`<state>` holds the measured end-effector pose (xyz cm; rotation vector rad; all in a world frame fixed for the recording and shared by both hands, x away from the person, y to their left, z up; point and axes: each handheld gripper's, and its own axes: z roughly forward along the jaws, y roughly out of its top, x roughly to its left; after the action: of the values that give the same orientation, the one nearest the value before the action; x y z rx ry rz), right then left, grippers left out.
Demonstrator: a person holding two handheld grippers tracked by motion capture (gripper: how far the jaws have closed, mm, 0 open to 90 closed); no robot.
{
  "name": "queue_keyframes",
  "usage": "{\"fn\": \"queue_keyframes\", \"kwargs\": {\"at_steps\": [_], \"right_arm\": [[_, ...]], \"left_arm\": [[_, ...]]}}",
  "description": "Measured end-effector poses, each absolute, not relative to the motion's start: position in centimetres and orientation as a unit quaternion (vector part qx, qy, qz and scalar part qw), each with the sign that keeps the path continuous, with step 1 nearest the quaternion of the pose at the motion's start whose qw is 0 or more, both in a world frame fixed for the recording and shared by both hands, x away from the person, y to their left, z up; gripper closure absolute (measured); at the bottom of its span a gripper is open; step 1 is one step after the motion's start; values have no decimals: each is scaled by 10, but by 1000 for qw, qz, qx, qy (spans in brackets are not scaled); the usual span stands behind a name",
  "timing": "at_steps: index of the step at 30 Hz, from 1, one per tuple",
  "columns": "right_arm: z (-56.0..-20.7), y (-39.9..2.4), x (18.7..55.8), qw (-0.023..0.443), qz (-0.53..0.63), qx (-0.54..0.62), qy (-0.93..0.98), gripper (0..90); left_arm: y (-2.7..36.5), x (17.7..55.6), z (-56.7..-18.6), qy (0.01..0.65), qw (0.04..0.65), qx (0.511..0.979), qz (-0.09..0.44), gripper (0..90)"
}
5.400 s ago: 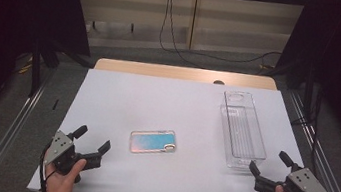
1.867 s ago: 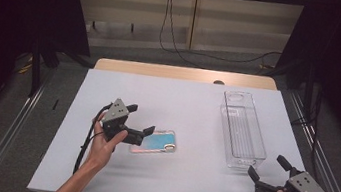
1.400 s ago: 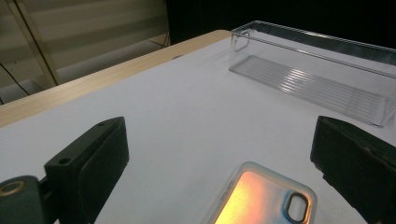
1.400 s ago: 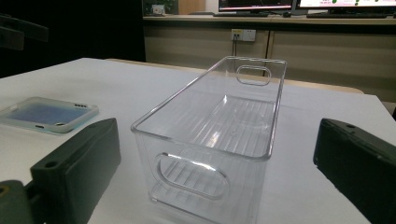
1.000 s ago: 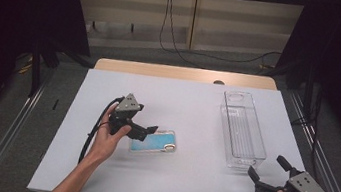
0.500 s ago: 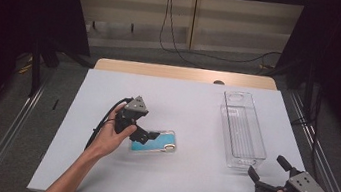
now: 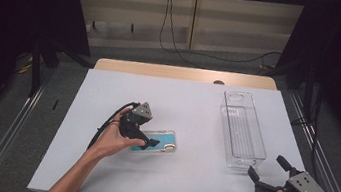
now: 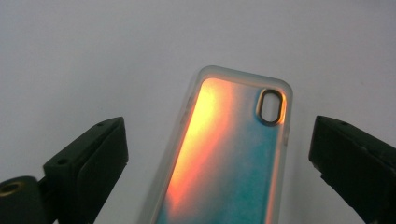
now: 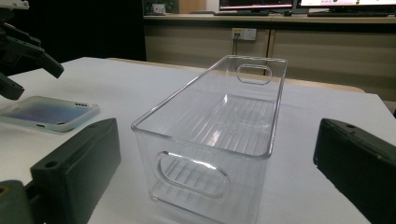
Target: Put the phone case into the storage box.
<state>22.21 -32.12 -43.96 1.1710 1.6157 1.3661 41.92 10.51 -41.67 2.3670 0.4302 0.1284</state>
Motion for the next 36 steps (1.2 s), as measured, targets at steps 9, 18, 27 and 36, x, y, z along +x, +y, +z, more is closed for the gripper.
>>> {"fn": "queue_keyframes", "kwargs": {"at_steps": [9, 18, 27, 36], "right_arm": [[-440, -321, 222, 351, 529, 453, 626, 6], [-440, -321, 221, 353, 528, 454, 625, 6], [-440, -321, 221, 351, 528, 455, 625, 6], [-440, -321, 221, 354, 528, 451, 626, 6]], "left_arm": [[103, 418, -424, 146, 327, 933, 42, 64], [97, 417, -433, 135, 302, 943, 33, 58], [92, 418, -441, 129, 288, 949, 23, 59], [90, 418, -448, 127, 284, 950, 21, 53]]}}
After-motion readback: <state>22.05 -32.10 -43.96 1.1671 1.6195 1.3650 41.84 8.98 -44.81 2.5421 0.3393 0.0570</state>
